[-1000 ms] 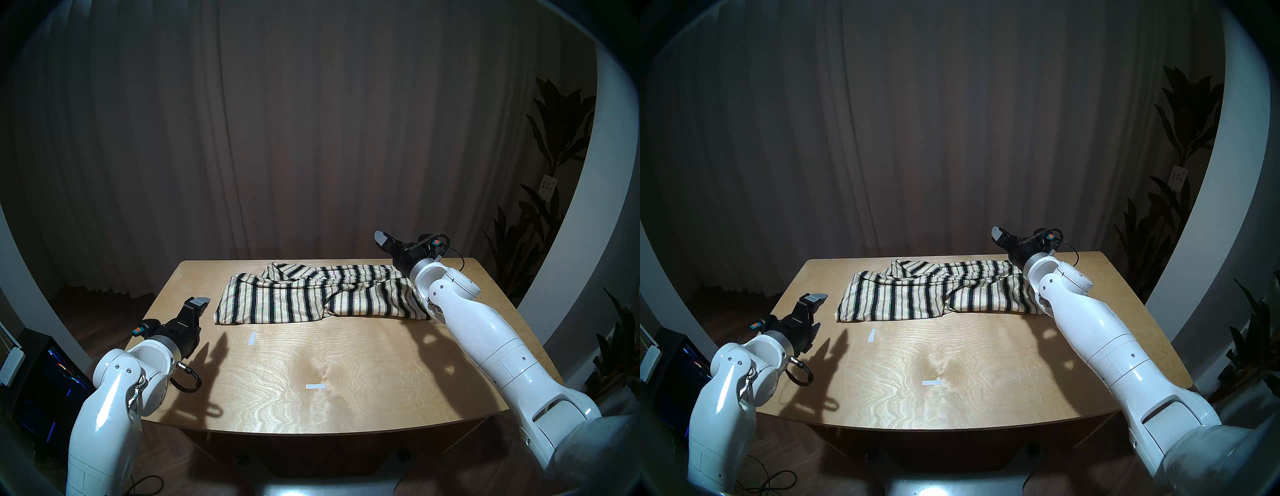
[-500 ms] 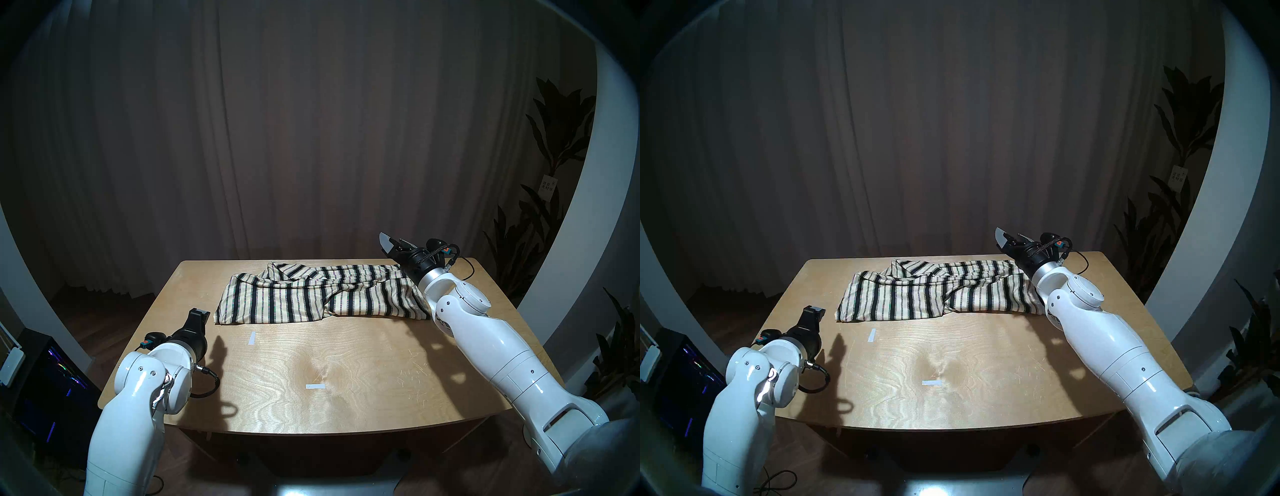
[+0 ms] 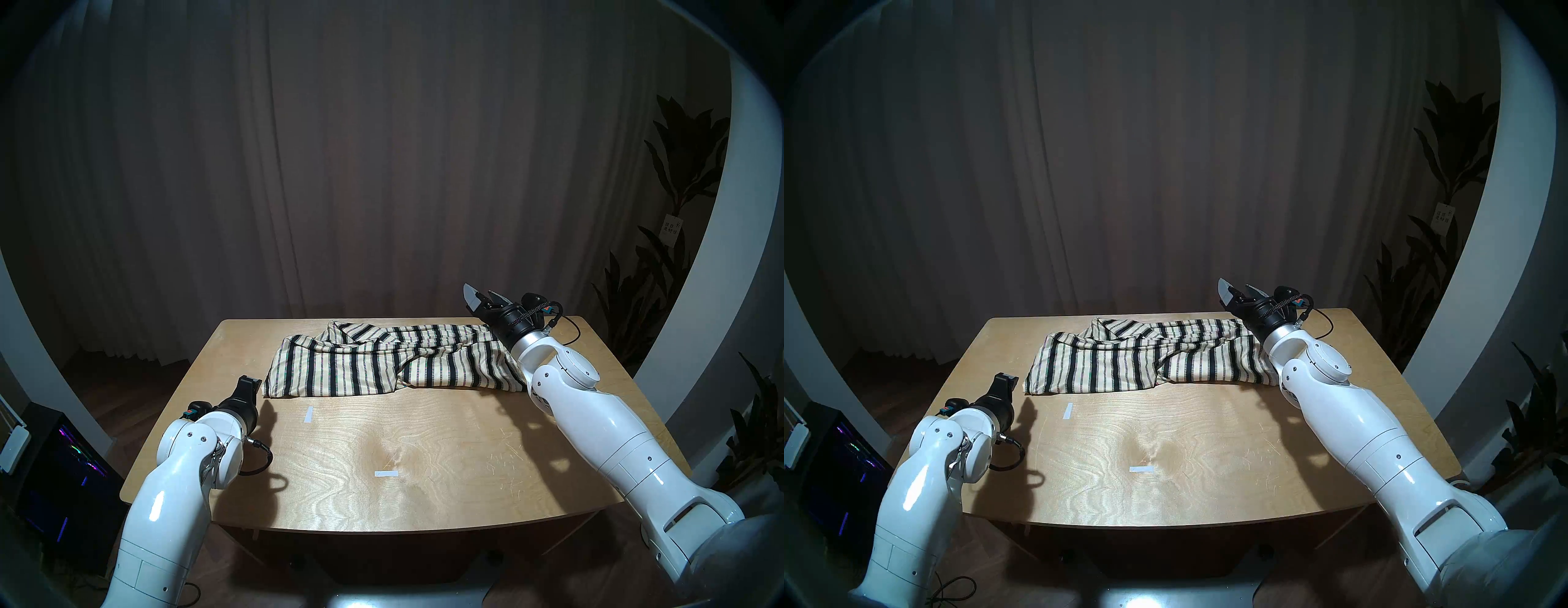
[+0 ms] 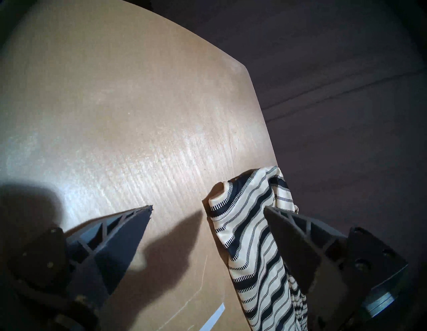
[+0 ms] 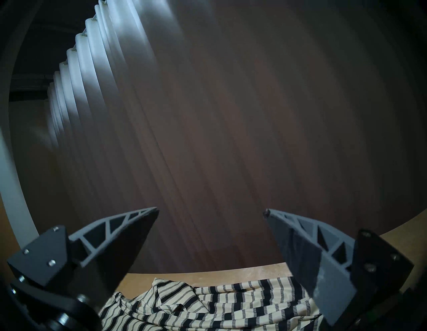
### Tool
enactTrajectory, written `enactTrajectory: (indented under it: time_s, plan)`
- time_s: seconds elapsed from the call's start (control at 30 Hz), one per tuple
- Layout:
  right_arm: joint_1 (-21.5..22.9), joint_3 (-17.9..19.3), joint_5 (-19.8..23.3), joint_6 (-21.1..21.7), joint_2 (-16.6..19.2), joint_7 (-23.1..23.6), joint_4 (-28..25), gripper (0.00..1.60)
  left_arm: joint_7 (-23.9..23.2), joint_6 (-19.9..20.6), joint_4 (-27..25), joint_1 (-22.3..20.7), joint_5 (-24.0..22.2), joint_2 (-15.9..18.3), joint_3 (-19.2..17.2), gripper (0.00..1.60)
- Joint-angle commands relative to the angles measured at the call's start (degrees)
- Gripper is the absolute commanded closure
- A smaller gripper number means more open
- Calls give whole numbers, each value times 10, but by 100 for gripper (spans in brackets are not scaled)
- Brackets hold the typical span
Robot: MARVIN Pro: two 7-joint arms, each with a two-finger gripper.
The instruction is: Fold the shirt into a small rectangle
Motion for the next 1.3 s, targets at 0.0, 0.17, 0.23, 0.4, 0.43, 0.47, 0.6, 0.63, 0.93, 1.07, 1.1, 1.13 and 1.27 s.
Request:
enactTrajectory:
  time_s: [0.0, 0.17, 0.23, 0.4, 0.43, 0.47, 0.6, 0.63, 0.93, 1.07, 1.1, 1.13, 1.27]
  plan:
    - [12, 4, -2, -11, -10, -3, -7, 0, -13, 25, 33, -63, -9, 7, 13, 0]
    - [14, 4, -6, -13, -15, -7, -4, 0, -13, 43, 64, -96, -14, 8, 27, 0]
    - [15, 5, -8, -14, -18, -8, -3, 0, -14, 48, 70, -104, -15, 9, 30, 0]
    - [14, 6, -12, -19, -22, -15, -4, 0, -1, 66, 103, -133, -27, 10, 42, 0]
    - [14, 6, -13, -20, -23, -16, -4, 0, -1, 69, 107, -135, -29, 10, 43, 0]
    - [14, 6, -14, -21, -23, -17, -4, 0, -2, 71, 110, -138, -30, 10, 44, 0]
    - [12, 7, -17, -22, -24, -24, -10, 0, -3, 81, 124, -148, -34, 10, 54, 0]
    - [12, 7, -17, -22, -24, -26, -12, 0, -3, 83, 129, -152, -35, 8, 57, 0]
    - [0, 8, -22, -24, -23, -41, -32, 0, -6, 95, 192, -208, -28, -7, 92, 0]
    - [-5, 8, -24, -26, -23, -47, -40, 0, -5, 97, 224, -234, -19, -13, 108, 0]
    - [-6, 8, -25, -26, -23, -49, -43, 0, -9, 98, 238, -243, -18, -15, 111, 0]
    - [-7, 8, -25, -26, -22, -51, -46, 0, -9, 99, 247, -250, -14, -17, 115, 0]
    - [-11, 9, -28, -25, -21, -59, -53, 0, -19, 100, 277, -272, -9, -23, 121, 0]
